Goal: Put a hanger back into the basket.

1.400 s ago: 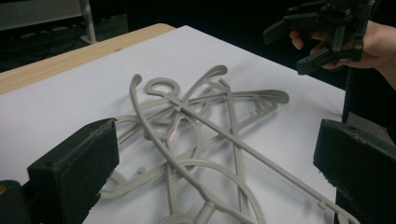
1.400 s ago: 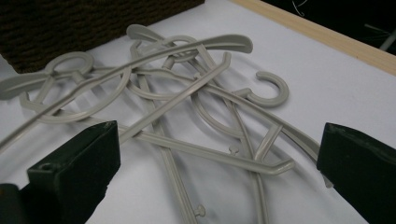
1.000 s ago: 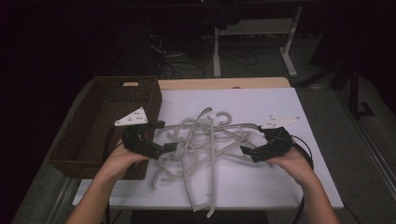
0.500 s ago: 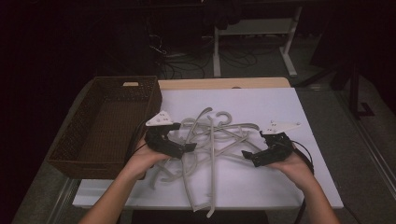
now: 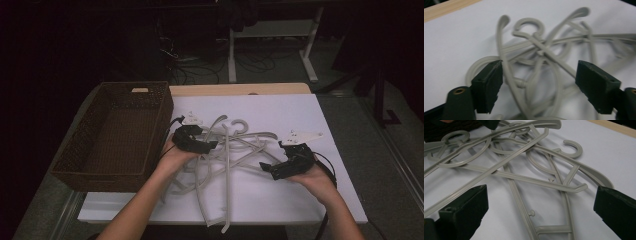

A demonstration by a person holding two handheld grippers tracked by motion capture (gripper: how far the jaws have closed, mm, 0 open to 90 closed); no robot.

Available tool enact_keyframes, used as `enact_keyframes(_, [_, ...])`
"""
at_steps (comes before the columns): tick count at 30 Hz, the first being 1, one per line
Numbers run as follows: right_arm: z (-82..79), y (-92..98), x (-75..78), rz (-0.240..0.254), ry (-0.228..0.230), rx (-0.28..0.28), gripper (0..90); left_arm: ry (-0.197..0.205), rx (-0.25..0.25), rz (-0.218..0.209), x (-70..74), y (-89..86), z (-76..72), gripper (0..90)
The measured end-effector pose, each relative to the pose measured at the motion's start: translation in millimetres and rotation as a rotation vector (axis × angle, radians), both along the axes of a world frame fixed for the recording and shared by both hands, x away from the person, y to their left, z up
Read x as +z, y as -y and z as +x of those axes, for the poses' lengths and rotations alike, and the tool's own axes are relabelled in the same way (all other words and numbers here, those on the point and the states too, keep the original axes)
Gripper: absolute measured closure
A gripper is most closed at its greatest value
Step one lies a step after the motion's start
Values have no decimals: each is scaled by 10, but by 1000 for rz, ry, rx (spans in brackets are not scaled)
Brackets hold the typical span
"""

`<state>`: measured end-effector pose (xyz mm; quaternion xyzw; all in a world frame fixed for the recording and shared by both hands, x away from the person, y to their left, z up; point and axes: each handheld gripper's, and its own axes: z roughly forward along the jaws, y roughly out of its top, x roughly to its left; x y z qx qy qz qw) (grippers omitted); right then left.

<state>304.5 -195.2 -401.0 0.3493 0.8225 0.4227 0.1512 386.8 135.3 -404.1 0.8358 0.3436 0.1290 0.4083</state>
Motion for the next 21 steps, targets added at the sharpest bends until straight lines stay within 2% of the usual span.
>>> enact_keyframes(2, [-1,7,4,4,0,-3,0,-3,23,11,-29,-15,53,317])
enact_keyframes(6, [2,11,4,4,1,-2,0,-44,54,-1,-99,-61,134,433])
enact_keyframes(9, [0,11,5,5,-1,-1,0,-59,53,12,-126,-78,136,509])
enact_keyframes(15, [0,8,4,4,-1,1,0,-83,60,39,-174,-93,132,608])
enact_keyframes(21, [-3,4,1,0,-2,6,0,-105,74,51,-234,-99,146,648])
